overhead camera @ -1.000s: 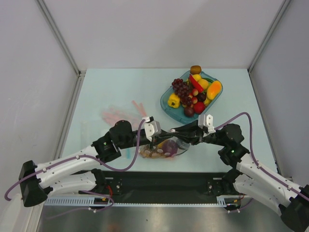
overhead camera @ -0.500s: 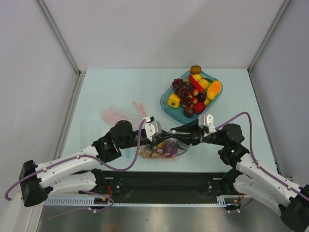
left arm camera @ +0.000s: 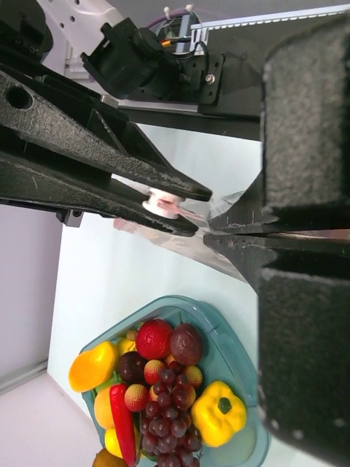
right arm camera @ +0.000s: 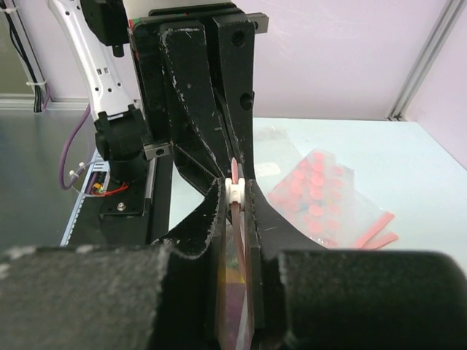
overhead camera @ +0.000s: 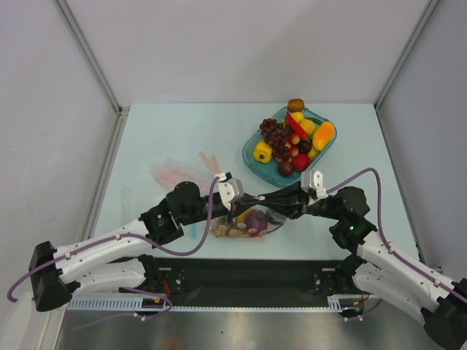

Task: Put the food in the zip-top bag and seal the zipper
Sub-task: Zip the zipper food storage bag at the center of the board, then place the zipper food storage bag at the center of the board, then reset both arms

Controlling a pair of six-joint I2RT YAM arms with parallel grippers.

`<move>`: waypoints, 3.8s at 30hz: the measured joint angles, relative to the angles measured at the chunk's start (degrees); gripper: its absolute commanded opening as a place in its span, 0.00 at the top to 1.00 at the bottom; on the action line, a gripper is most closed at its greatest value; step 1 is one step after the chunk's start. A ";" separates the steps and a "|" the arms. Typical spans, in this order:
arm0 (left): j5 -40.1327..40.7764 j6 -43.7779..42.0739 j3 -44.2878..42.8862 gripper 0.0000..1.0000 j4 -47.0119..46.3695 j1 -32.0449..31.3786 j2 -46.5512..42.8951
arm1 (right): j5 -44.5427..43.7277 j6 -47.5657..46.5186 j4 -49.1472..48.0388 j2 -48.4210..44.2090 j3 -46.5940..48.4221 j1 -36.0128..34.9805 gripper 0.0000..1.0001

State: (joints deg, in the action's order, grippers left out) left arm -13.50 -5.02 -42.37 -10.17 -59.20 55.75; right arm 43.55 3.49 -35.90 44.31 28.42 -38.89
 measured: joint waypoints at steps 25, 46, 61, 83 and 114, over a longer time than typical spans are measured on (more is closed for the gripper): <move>5.84 3.52 5.55 1.00 -2.34 1.03 -8.94 | -0.24 -0.26 0.13 1.81 0.39 -0.11 1.00; 45.38 5.62 20.85 1.00 -6.75 -0.87 -43.32 | -2.78 -2.84 8.98 9.79 7.10 -0.72 1.00; 65.75 -7.26 28.57 1.00 -19.71 -10.34 -54.14 | -4.48 -5.62 11.76 9.94 7.58 -0.63 1.00; 48.50 19.04 14.80 0.97 -10.40 5.68 -19.15 | -34.32 7.48 8.98 -8.46 0.46 1.33 1.00; 43.60 43.74 14.34 0.00 -1.81 18.53 -15.74 | -91.60 33.70 38.21 -6.91 8.50 10.01 0.00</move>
State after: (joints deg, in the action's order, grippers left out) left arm 30.11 38.72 -28.03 -11.99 -40.66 40.01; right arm -48.05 37.19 2.31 37.41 36.93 -28.88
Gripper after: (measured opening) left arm 0.996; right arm 0.994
